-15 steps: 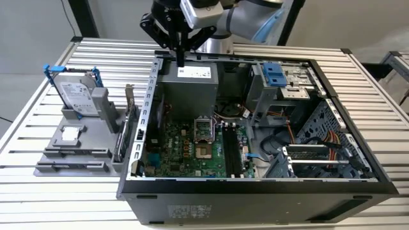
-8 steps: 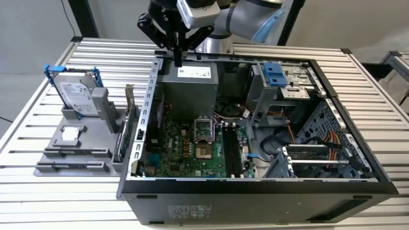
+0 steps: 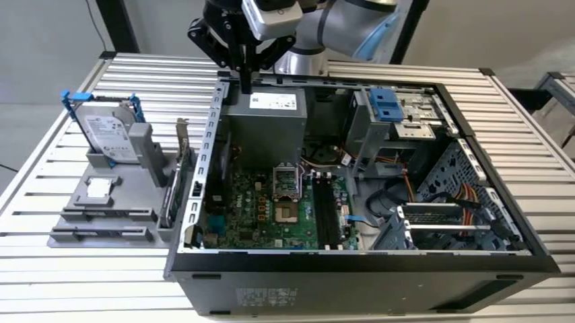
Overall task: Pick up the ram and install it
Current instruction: 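Reach for the ram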
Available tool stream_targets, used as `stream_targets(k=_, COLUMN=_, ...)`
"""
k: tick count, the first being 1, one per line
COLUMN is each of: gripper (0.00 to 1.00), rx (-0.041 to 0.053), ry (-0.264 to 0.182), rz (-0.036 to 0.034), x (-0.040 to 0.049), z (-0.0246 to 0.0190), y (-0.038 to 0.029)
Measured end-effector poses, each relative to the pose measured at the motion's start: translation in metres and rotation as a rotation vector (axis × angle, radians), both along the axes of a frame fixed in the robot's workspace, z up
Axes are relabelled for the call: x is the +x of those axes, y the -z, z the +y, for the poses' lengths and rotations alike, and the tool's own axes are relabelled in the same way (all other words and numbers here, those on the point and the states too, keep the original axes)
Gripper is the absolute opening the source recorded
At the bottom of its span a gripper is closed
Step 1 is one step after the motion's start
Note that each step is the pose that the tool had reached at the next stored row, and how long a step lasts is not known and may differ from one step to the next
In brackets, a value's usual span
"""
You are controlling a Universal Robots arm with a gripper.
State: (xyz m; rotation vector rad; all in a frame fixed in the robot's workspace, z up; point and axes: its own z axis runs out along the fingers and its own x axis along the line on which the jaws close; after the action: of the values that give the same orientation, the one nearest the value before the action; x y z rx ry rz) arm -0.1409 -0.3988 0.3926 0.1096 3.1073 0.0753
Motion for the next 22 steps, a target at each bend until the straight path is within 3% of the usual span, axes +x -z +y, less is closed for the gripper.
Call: stream_targets(k=22, gripper=0.00, rx=0.0000, ry=0.000, rz=0.0000, x=-0.0136, z=0.0000, y=0.0000)
